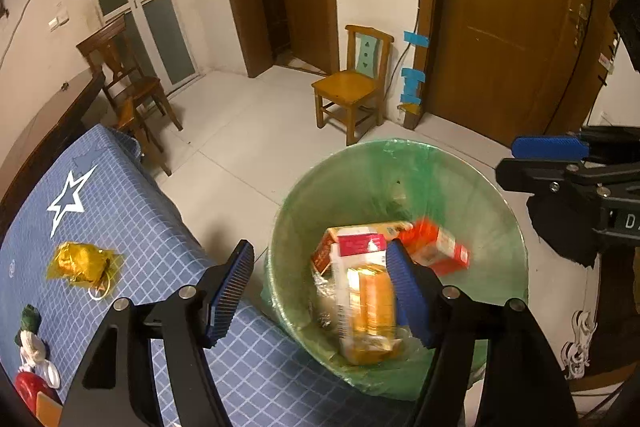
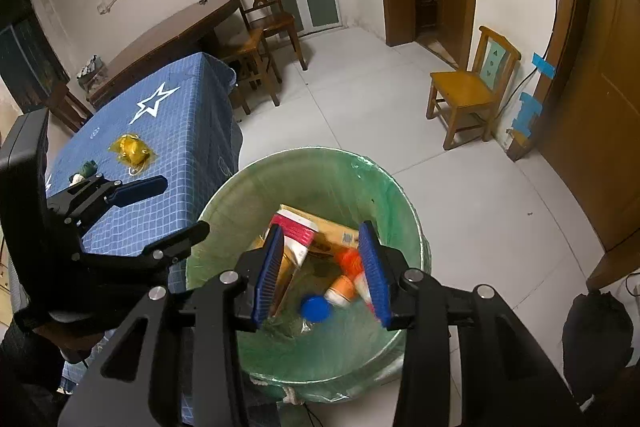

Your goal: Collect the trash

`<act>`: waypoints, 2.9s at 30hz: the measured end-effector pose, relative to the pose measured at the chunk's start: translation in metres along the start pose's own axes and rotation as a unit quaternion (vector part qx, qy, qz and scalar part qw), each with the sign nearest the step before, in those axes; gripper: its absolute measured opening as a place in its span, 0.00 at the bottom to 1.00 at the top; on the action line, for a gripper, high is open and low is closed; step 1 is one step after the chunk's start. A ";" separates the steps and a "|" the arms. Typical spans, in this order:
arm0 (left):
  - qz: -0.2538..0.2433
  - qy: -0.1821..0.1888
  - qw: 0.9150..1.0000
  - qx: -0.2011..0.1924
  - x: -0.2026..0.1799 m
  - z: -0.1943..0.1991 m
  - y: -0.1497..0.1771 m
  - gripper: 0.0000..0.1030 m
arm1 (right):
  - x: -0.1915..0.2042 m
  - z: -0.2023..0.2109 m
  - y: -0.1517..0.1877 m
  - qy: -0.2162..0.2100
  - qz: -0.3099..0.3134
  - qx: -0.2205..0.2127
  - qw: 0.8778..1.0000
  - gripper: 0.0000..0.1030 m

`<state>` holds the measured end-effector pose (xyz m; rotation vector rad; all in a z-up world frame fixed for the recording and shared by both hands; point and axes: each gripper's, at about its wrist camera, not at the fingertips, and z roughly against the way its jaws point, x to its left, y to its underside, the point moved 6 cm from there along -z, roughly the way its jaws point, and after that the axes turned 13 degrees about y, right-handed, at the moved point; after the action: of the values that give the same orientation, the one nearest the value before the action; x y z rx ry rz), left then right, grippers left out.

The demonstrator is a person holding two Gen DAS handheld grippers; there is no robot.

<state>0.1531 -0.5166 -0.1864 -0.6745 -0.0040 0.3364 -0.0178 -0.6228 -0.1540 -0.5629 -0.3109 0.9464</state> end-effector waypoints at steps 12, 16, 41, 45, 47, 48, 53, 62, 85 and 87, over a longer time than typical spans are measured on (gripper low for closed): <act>0.041 -0.024 0.998 -0.029 0.036 0.042 0.022 0.72 | 0.022 0.018 -0.005 -0.005 0.013 -0.037 0.999 0.36; 0.041 -0.031 0.998 -0.041 0.039 0.060 0.040 0.73 | 0.041 0.034 -0.009 -0.008 0.019 -0.085 0.996 0.36; 0.225 -0.147 0.952 -0.148 0.178 0.281 0.286 0.76 | 0.343 0.039 -0.002 -0.201 0.204 -0.076 0.955 0.68; 0.234 -0.196 0.943 -0.136 0.224 0.322 0.313 0.78 | 0.423 0.019 -0.030 -0.226 0.268 -0.019 0.936 0.68; 0.246 -0.209 0.941 -0.100 0.265 0.341 0.314 0.78 | 0.455 0.005 -0.043 -0.224 0.292 0.001 0.930 0.69; 0.252 -0.208 0.941 -0.089 0.288 0.349 0.311 0.78 | 0.474 -0.005 -0.049 -0.216 0.309 0.008 0.926 0.69; 0.301 -0.251 0.919 -0.038 0.397 0.358 0.291 0.78 | 0.551 -0.049 -0.059 -0.188 0.366 0.042 0.910 0.58; 0.297 -0.278 0.906 0.114 0.473 0.275 0.294 0.78 | 0.614 -0.095 -0.030 -0.157 0.477 0.094 0.860 0.49; 0.315 -0.123 0.941 0.019 0.273 0.324 0.380 0.77 | 0.348 0.024 0.045 -0.260 0.330 0.071 0.904 0.61; 0.331 -0.112 0.937 -0.026 0.260 0.349 0.391 0.78 | 0.328 0.039 0.046 -0.281 0.296 0.043 0.912 0.62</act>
<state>0.2411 0.0611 -0.1801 -0.6732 -0.0029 1.0660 0.1144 -0.3172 -0.1458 -0.2869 -0.6304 1.7086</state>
